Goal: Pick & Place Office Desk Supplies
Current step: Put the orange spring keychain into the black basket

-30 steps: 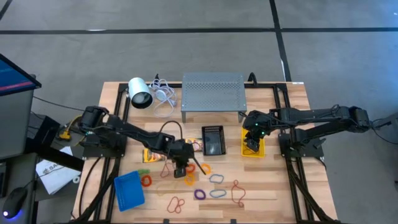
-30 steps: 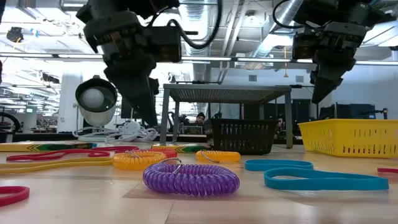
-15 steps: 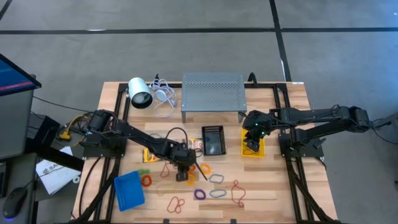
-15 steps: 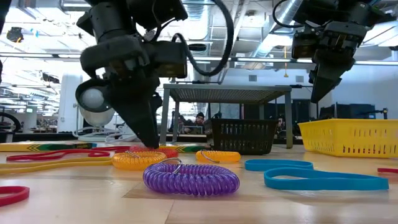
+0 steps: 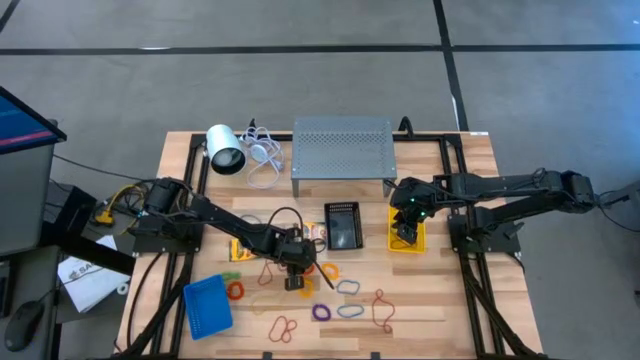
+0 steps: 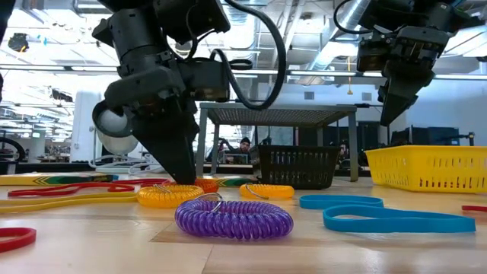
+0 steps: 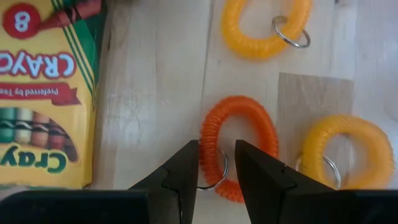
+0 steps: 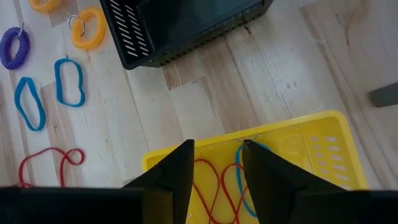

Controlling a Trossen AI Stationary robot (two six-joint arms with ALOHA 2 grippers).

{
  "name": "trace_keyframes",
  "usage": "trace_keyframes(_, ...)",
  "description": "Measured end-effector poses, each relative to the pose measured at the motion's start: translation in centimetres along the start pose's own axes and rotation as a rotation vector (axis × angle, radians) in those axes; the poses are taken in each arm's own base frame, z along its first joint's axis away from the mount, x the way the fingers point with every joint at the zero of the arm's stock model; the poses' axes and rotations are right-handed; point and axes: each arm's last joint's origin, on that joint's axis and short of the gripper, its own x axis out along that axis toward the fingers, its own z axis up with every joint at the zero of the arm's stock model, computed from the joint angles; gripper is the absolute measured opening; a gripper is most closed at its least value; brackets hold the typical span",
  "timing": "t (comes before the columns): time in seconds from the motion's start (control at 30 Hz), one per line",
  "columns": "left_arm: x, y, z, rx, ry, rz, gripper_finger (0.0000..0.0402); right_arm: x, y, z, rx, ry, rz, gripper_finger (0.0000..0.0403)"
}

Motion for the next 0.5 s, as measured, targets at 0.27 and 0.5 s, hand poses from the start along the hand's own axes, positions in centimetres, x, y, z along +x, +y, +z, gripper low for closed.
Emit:
trace_keyframes(0.27, 0.06, 0.01, 0.04, -0.001, -0.002, -0.002, 0.0031, -0.01, 0.0, 0.01, 0.0, -0.001, 0.0, 0.0131)
trace_keyframes(0.5, 0.03, -0.07, -0.02, 0.001, 0.002, -0.013, 0.0011, 0.0, 0.0, 0.01, 0.0, -0.001, 0.001, 0.0131)
